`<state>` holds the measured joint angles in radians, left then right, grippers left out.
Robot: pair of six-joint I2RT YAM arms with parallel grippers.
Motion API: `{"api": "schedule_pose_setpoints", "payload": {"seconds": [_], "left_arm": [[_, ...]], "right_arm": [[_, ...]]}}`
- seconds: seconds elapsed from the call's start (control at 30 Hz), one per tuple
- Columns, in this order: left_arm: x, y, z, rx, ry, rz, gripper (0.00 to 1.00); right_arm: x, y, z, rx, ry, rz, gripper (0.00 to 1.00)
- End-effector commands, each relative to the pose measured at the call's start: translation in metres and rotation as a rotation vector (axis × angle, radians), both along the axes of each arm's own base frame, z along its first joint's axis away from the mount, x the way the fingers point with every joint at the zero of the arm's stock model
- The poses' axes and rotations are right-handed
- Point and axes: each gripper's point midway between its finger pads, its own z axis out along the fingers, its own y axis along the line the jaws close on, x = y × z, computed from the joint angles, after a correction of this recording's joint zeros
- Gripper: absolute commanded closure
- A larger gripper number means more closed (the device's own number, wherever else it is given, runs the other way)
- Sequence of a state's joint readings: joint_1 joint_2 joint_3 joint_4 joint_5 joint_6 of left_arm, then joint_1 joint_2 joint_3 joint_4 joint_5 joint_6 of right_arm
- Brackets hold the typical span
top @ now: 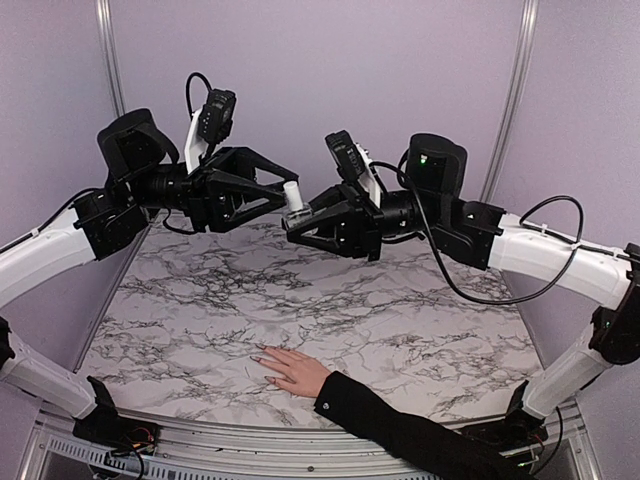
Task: Paint the nails
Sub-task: Unscrew the nail polish bottle.
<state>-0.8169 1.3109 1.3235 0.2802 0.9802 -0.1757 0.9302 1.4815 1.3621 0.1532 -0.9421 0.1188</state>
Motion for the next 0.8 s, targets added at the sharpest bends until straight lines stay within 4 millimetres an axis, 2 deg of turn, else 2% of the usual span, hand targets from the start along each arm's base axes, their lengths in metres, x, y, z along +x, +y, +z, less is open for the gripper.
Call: {"api": "schedule_pose_setpoints", "payload": {"seconds": [0.0, 0.17, 0.3, 0.4, 0.63, 0.77], "left_arm": [[-0.009, -0.003, 0.017, -0.054, -0.054, -0.035, 0.58], [-0.008, -0.005, 0.013, -0.051, -0.048, -0.027, 0.71], [-0.003, -0.006, 0.009, -0.049, -0.042, 0.006, 0.88], [-0.001, -0.007, 0.009, -0.048, -0.031, 0.018, 0.99], [0.018, -0.01, 0.007, -0.05, 0.014, 0.122, 1.0], [0.038, -0.011, 0.001, -0.037, 0.041, 0.239, 1.0]], "right_arm": [[-0.013, 0.002, 0.02, 0.047, -0.007, 0.062, 1.0], [-0.014, 0.003, 0.021, 0.054, 0.0, 0.075, 1.0], [-0.012, 0.004, 0.021, 0.057, 0.005, 0.069, 1.0], [-0.003, 0.002, 0.024, 0.065, 0.02, 0.029, 1.0], [0.032, -0.006, 0.035, 0.113, 0.032, -0.146, 1.0], [0.048, -0.003, 0.031, 0.094, 0.02, -0.231, 1.0]]}}
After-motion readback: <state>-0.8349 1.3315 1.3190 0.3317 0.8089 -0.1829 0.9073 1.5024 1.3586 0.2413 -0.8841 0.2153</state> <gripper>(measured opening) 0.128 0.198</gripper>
